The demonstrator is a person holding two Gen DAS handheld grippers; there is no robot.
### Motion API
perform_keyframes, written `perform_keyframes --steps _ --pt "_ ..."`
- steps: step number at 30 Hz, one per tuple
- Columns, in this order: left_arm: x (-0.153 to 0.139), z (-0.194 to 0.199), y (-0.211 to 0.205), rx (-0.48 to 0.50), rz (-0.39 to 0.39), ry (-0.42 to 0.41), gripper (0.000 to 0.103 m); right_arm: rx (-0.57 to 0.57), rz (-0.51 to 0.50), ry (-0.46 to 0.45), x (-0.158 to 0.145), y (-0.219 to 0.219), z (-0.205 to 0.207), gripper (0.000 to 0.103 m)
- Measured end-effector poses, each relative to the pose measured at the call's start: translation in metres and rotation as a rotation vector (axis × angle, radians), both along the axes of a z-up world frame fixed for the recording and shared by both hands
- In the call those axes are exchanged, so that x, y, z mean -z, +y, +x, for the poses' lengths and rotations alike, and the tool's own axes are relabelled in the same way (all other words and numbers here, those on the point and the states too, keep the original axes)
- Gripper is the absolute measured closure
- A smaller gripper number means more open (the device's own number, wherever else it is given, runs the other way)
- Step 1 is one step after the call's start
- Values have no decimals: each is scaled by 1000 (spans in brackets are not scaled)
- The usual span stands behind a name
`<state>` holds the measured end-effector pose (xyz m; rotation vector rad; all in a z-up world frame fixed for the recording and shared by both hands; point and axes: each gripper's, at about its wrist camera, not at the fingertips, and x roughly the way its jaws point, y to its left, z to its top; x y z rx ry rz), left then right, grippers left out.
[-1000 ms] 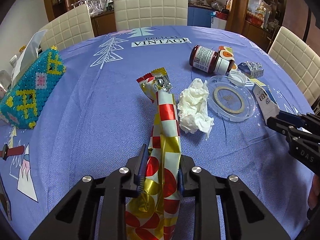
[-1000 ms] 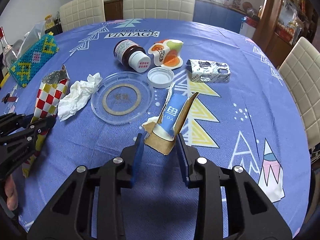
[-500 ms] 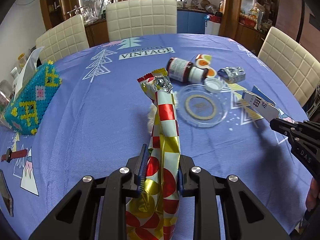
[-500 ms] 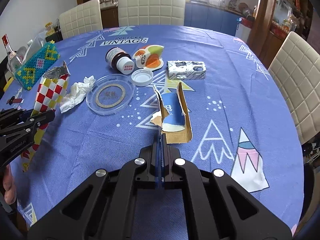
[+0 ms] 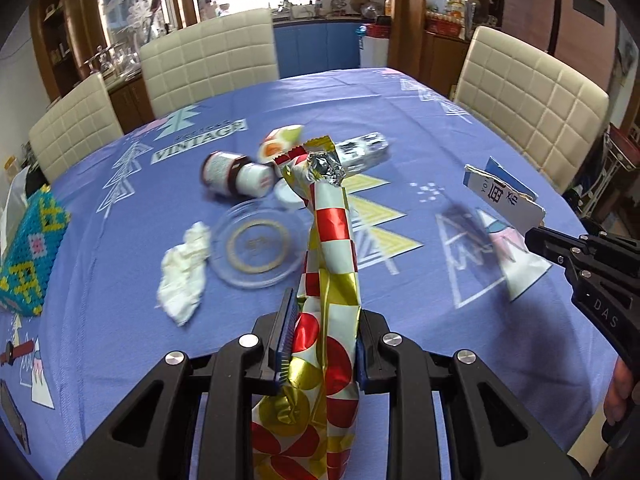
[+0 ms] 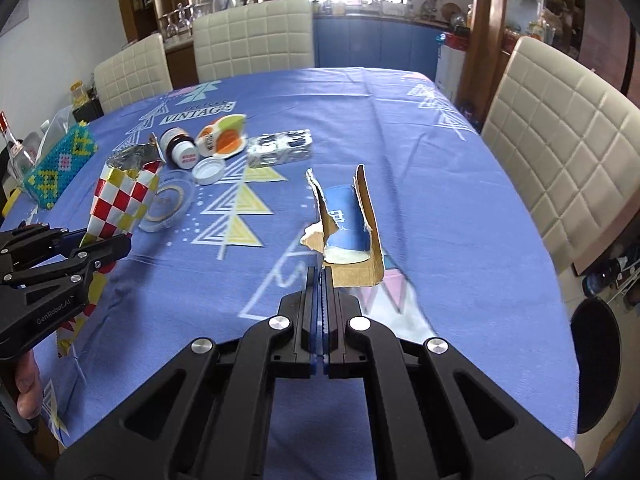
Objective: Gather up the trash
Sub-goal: 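Carry the checkered wrapper and the blue cup over the black bin with both tools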
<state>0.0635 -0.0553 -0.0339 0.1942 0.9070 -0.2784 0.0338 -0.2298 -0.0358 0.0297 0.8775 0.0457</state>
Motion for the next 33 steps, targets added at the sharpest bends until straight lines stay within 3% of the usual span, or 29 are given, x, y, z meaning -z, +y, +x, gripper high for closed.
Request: perform_keyframes --steps 33 --pt "-6 -43 -285 381 71 -8 79 374 69 -58 3 -253 -104 101"
